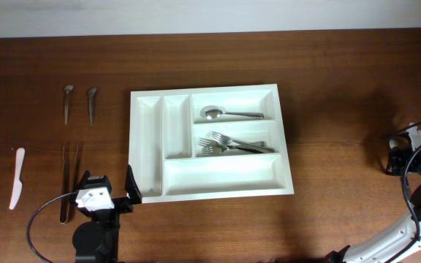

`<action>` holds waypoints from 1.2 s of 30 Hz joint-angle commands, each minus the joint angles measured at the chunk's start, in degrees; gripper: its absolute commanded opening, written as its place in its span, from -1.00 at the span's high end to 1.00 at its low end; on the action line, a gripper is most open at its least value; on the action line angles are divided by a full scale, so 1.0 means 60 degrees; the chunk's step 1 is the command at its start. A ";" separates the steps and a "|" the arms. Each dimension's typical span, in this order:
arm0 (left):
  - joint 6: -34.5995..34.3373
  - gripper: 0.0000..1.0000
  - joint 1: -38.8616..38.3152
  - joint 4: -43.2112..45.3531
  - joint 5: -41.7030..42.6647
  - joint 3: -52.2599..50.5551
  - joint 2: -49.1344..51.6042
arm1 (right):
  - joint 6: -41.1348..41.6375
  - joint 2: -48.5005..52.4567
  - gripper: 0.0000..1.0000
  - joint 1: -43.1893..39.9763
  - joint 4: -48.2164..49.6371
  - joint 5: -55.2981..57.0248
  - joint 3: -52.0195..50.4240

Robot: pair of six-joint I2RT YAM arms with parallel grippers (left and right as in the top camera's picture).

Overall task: Pack container
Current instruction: 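Lower the right gripper onto the second spoon and close on it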

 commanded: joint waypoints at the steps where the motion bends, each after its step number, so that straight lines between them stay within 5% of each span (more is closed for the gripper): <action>1: -0.0025 -0.99 -0.0036 0.0025 0.0102 -0.0047 -0.0025 | 0.0055 0.0087 -1.00 -0.0007 0.0080 -0.0084 -0.0062; 9: -0.0025 -0.98 -0.0036 0.0025 0.0098 -0.0047 -0.0025 | 0.0087 0.0087 -0.83 0.0011 0.0062 -0.0095 -0.0066; 23: -0.0025 -0.98 -0.0036 0.0025 0.0098 -0.0047 -0.0025 | 0.0087 0.0087 0.14 0.0535 0.0000 -0.0095 -0.0080; 36: -0.0022 -0.98 -0.0036 0.0025 0.0102 -0.0047 -0.0025 | 0.0084 0.0087 0.81 0.0681 0.0000 -0.0091 -0.0080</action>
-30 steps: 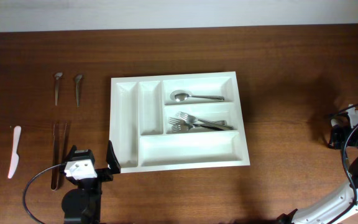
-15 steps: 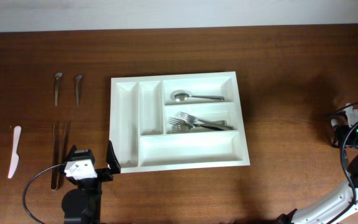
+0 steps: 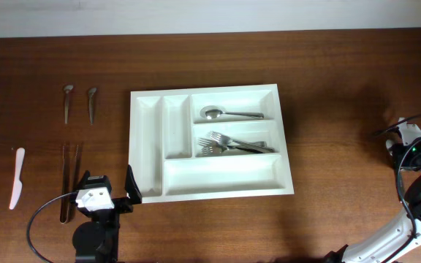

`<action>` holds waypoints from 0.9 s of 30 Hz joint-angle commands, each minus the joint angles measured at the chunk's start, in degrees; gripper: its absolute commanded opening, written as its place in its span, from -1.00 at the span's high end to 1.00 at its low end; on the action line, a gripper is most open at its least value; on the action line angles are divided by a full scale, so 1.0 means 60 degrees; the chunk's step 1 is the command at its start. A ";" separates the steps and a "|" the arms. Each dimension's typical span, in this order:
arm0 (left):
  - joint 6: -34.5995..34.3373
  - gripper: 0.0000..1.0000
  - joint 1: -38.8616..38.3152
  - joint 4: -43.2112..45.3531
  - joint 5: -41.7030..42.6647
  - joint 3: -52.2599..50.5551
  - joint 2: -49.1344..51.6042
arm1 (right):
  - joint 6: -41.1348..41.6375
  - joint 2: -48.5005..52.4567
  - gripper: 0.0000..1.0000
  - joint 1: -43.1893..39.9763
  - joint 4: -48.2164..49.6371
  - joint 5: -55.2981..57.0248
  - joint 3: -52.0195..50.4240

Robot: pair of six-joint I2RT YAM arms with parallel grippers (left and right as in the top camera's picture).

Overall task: Pack container
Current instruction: 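Lower the right gripper onto the second spoon and close on it, then carry the spoon left and lower it into the top compartment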

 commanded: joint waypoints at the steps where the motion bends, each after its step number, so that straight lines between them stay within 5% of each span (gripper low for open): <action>1: -0.0022 -0.98 -0.0036 0.0025 0.0102 -0.0047 -0.0025 | 0.0076 0.0087 0.83 0.0044 -0.0029 -0.0062 -0.0044; 13: -0.0022 -0.98 -0.0036 0.0025 0.0102 -0.0047 -0.0025 | 0.0076 0.0036 0.92 0.0226 -0.0288 -0.0106 0.0426; 27: -0.0018 -0.98 -0.0036 0.0025 0.0102 -0.0047 -0.0025 | -0.0514 0.0029 0.92 0.3519 -0.2087 -0.1275 0.5002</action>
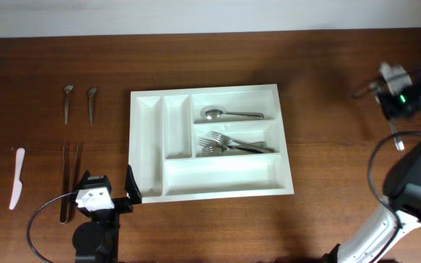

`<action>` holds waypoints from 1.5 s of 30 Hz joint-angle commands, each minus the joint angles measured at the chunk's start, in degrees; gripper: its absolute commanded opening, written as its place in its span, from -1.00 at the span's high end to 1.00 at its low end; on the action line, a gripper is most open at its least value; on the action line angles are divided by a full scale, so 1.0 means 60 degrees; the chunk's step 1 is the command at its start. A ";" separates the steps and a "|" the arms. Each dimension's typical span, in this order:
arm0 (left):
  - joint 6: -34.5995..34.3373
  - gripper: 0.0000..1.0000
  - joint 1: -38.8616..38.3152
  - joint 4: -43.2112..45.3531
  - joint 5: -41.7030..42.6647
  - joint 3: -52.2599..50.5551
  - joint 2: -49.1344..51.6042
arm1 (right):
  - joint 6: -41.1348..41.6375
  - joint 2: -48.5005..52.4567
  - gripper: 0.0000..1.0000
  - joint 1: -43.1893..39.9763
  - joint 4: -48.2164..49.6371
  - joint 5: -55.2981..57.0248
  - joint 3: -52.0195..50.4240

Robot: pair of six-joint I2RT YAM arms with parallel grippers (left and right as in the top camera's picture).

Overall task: Pack container
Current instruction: 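Carry the spoon left and lower it into the top compartment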

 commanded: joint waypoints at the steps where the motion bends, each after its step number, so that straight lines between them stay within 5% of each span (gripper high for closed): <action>1: -0.0022 -0.99 -0.0036 0.0025 0.0102 -0.0047 -0.0025 | -0.0550 -0.0040 0.92 0.1144 -0.0077 -0.0838 0.0951; 17: -0.0022 -0.98 -0.0036 0.0025 0.0102 -0.0047 -0.0025 | -0.3949 0.0007 0.92 0.6007 -0.0219 -0.1592 0.1392; 27: -0.0022 -0.98 -0.0036 0.0025 0.0102 -0.0047 -0.0025 | -0.5992 0.0022 0.92 0.6583 -0.0280 -0.2295 0.0783; 45: -0.0022 -0.98 -0.0036 0.0025 0.0102 -0.0047 -0.0025 | -0.6601 0.1428 0.92 0.6641 0.0444 -0.3716 0.0597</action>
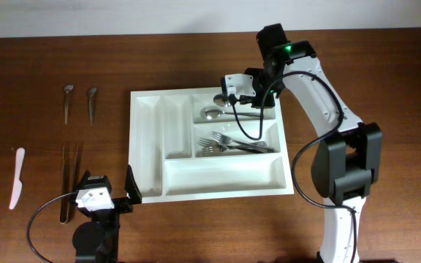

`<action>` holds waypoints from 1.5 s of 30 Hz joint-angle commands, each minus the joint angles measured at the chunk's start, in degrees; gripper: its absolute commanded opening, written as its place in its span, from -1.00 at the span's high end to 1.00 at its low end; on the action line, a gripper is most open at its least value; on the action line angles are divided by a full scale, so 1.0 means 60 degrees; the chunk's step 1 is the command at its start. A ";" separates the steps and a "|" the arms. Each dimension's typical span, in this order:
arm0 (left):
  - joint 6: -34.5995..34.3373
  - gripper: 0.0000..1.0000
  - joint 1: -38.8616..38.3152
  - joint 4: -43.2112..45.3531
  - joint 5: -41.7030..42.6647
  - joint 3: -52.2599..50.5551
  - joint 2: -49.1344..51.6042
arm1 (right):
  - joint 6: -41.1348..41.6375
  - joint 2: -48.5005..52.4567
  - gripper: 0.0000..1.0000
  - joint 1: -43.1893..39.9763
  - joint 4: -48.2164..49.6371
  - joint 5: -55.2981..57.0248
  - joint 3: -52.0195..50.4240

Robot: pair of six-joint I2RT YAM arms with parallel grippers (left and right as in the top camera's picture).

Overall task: Pack container
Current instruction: 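Carry the spoon left and lower it into the top compartment, then open the right gripper and withdraw it to the right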

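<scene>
The white cutlery tray [212, 186] lies mid-table. One spoon [229, 114] rests in its far right compartment, and several forks [236, 145] lie in the compartment below it. My right gripper [232, 96] hangs over that far compartment, apparently shut on a second spoon [221, 100] held just above the resting one. My left gripper [130, 186] sits by the tray's near left corner; its jaws do not show clearly.
Left of the tray lie two spoons [67, 103] [92, 103], two long metal pieces [70, 179] and a white plastic knife [17, 177]. The right arm [320, 80] arches over the table's right half.
My right arm has moved from the table's far right edge to above the tray's far right compartment, bringing a thin metal piece with it. The left arm has not moved.
My right gripper was low at the table's right edge, then slightly further right, then higher up by the far right edge with a thin metal piece sticking out. Now it hangs over the spoon compartment. Tray contents and left-side cutlery stayed put.
</scene>
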 commanded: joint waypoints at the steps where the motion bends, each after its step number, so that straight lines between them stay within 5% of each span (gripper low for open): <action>1: -0.0022 -0.98 -0.0036 0.0025 0.0102 -0.0047 -0.0025 | -0.0131 0.0372 0.92 0.0080 0.0098 -0.0444 -0.0091; 6: -0.0022 -0.98 -0.0036 0.0025 0.0102 -0.0047 -0.0025 | -0.0127 0.0525 0.90 0.0127 0.0146 -0.0437 -0.0091; 14: -0.0018 -0.98 -0.0036 0.0025 0.0102 -0.0047 -0.0025 | -0.0124 0.0525 0.48 0.0127 0.0131 -0.0080 -0.0091; 19: -0.0022 -0.98 -0.0036 0.0025 0.0102 -0.0047 -0.0025 | -0.0120 0.0525 -0.53 0.0120 0.0135 0.0277 -0.0087; 20: -0.0022 -0.98 -0.0036 0.0025 0.0102 -0.0047 -0.0025 | -0.0117 0.0514 -0.97 0.0120 0.0138 0.0346 -0.0080; 33: -0.0022 -0.98 -0.0036 0.0025 0.0098 -0.0047 -0.0025 | 0.4299 -0.0441 -0.97 -0.0503 -0.0532 0.3636 0.2422; 45: -0.0022 -0.98 -0.0036 0.0025 0.0102 -0.0047 -0.0025 | 0.8196 -0.2044 -0.97 -0.3723 -0.3585 0.4750 0.5224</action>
